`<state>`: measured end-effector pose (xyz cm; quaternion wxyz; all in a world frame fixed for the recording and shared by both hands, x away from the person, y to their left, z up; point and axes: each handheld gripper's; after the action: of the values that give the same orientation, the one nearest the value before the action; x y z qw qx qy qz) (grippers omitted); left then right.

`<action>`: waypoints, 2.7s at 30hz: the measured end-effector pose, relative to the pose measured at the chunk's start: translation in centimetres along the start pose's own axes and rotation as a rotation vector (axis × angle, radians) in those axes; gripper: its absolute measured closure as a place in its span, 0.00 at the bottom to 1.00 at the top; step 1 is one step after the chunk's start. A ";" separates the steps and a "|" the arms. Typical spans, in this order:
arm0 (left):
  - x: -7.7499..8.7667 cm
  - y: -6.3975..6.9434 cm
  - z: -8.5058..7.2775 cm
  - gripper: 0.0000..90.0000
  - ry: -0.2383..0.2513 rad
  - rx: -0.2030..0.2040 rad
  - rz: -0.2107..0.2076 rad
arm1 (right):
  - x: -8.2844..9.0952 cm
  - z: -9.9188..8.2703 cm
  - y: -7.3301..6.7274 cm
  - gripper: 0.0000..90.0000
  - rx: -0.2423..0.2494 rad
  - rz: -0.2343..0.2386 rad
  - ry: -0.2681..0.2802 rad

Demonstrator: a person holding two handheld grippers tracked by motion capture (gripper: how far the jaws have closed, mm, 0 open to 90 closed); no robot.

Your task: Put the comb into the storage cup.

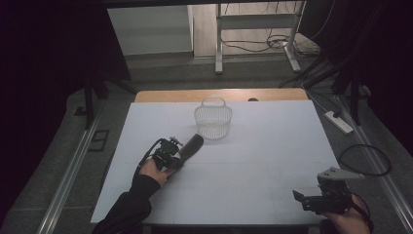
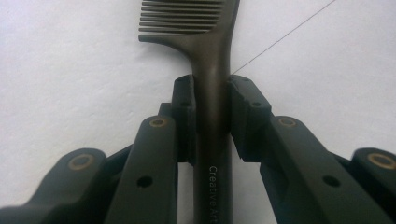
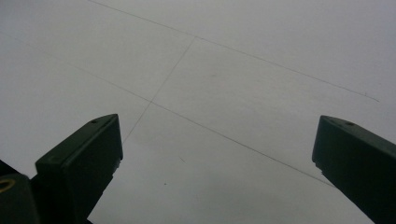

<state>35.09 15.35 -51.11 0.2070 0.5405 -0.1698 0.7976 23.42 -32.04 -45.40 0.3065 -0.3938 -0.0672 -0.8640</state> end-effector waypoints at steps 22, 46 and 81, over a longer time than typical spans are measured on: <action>1.7 -0.4 -1.5 0.80 0.081 0.018 -0.028 | 0.0 0.0 0.0 0.02 0.001 0.004 0.001; 4.8 -0.4 -3.8 0.80 0.253 0.066 -0.092 | 0.0 0.0 -0.1 0.02 0.006 0.004 -0.001; 8.5 3.0 -6.4 0.80 0.497 0.021 -0.139 | -0.1 0.1 -0.2 0.02 0.013 0.002 -0.006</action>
<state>25.74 17.20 -45.63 0.2910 0.3404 -0.0677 0.8916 23.41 -31.84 -45.40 0.3095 -0.3947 -0.0734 -0.8620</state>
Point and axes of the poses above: each handheld gripper's, and its own axes: x roughly backward along the jaws, z roughly out of its top, y roughly to its right, and after that the axes turned 9 degrees about z, right-handed
